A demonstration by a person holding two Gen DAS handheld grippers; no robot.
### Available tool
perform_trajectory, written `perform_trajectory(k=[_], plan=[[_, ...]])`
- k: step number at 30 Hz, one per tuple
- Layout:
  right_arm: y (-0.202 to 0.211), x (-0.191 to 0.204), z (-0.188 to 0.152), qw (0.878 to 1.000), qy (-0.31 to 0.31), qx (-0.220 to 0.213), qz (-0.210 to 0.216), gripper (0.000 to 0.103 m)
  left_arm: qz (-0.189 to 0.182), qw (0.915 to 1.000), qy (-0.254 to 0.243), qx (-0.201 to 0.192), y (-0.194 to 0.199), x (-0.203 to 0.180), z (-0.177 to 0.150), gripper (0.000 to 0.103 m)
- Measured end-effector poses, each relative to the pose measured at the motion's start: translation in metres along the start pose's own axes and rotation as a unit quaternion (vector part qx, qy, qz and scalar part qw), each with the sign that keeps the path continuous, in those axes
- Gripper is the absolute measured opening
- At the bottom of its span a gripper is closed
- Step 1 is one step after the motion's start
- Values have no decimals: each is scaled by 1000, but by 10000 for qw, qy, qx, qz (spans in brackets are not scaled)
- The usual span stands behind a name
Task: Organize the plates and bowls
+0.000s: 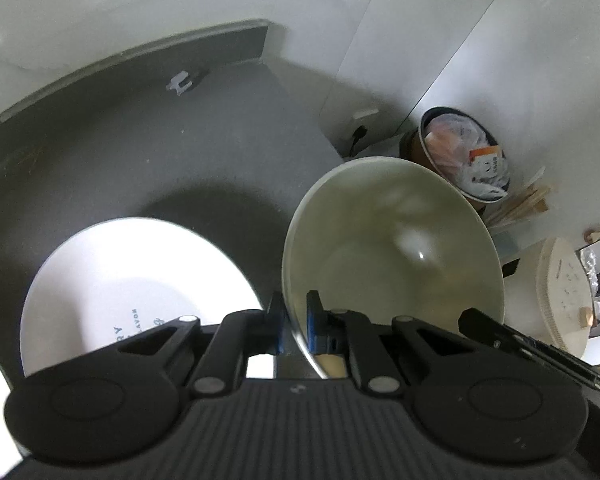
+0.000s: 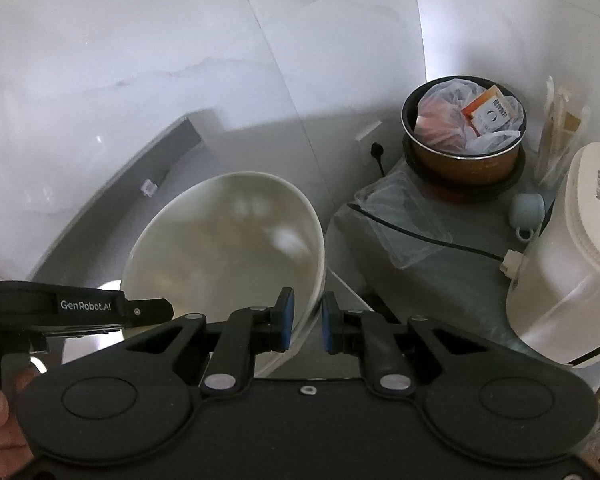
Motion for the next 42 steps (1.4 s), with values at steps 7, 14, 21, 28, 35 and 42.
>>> perform_trajectory(k=[7, 14, 21, 28, 35, 42], plan=[[31, 11, -1, 9997, 70, -253, 26, 14, -170, 9995, -5, -277, 36, -3, -3, 9], [74, 25, -7, 9980, 291, -554, 71, 14, -311, 9980, 65, -554, 78, -3, -17, 9], [107, 41, -19, 9953, 636, -624, 372, 14, -206, 9960, 306, -815, 125, 9, -47, 9], [132, 58, -41, 9928, 895, -533, 598, 14, -24, 9936, 547, -988, 156, 25, -84, 9], [148, 64, -66, 9891, 1205, -383, 755, 14, 96, 9914, 825, -1016, 173, 38, -117, 9], [157, 65, -89, 9861, 1389, -247, 875, 15, 208, 9888, 1064, -1026, 174, 45, -142, 9]])
Point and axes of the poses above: each gripper's, at about its wrist camera, not at the fingertips, and y roughly against the way its jaws point, x to its left, z to its top, the point moved 5 cm from there along -y, roughly the way its jaws point
